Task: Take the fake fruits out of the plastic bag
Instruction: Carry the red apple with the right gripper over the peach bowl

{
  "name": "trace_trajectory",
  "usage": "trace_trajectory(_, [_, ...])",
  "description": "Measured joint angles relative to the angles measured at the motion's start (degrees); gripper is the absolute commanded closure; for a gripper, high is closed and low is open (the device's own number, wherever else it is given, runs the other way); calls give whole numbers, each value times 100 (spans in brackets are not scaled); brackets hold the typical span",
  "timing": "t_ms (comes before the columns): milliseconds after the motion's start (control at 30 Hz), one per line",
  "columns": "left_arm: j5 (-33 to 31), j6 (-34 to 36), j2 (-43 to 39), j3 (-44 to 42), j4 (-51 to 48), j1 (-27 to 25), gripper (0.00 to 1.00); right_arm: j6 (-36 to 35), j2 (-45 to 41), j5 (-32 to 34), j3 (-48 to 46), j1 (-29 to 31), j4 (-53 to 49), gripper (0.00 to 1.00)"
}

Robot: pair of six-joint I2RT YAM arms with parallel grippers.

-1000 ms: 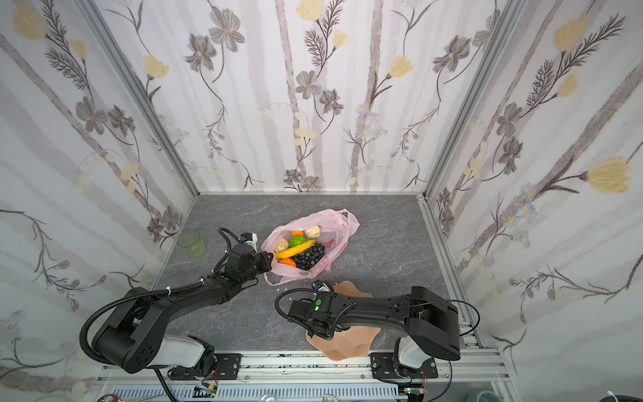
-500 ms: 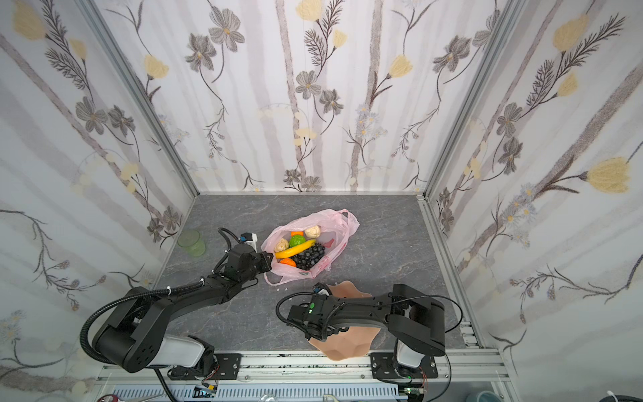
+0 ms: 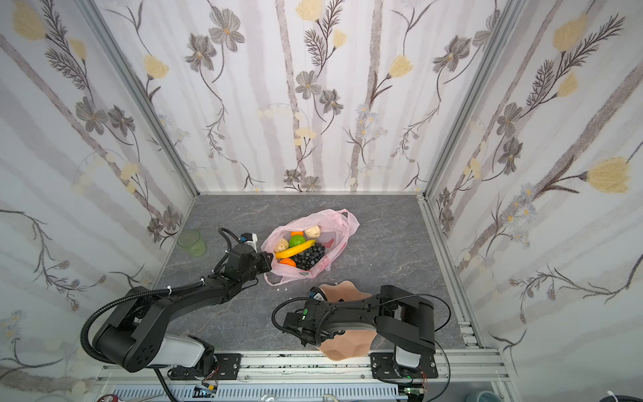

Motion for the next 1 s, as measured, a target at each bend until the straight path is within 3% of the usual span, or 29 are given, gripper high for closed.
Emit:
trace_trajectory(433, [-2,0,0,0,0,0,88,63,26,-2,118,155,-103,18])
trace_trajectory(533, [-2,2,0,0,0,0,88,63,26,-7,151,173,-98,9])
trace_trajectory(667, [-4,2,0,0,0,0,88,59,-24,-37,186,229,-72,5])
trace_trajectory(1000, [-11,15,13,0,0,0,88,42,-297,-105,435,247,-107,7])
